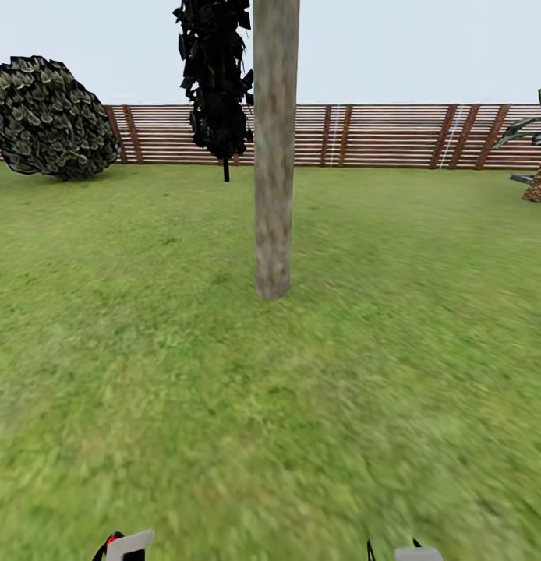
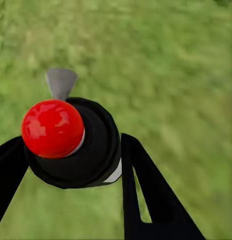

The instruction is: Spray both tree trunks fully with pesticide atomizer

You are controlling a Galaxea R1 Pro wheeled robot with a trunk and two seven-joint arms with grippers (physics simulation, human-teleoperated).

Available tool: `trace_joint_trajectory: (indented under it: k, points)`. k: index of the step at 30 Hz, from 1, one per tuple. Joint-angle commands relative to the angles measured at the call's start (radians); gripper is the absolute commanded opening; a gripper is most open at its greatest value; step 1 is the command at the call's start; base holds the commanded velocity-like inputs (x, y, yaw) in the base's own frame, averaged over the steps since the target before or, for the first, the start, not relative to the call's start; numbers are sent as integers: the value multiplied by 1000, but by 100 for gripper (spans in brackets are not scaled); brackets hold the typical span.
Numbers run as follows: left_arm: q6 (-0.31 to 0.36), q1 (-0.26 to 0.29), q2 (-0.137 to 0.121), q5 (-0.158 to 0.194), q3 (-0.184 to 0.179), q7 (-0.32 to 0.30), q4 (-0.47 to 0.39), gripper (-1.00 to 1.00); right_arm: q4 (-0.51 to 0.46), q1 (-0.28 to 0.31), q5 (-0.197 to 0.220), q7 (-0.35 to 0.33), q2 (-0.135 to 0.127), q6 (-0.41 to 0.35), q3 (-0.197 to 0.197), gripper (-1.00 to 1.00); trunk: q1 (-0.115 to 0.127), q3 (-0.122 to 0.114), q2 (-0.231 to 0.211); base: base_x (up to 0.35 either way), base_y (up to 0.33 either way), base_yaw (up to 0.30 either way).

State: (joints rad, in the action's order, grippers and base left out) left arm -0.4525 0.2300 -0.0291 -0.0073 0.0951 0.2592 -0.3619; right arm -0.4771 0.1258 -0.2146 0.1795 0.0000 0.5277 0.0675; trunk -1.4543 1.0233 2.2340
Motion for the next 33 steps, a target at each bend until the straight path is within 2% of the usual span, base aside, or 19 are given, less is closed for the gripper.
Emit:
trace_joint_trajectory:
  k: [1,11,19,33]
  points:
    - [0,0,0,0,0,0,0,-100,0,0,0,0,0,0,0,100,0,2,0,338,0,0]
    - [0,0,0,-1,-1,0,0,-100,0,0,0,0,0,0,0,100,0,15,0,338,0,0]
    - [0,0,0,-1,0,0,0,-100,50,0,0,0,-1,3,1,100,0,15,0,338,0,0]
    - [0,0,0,-1,0,0,0,-100,55,0,0,1,-2,5,0,100,0,14,0,338,0,0]
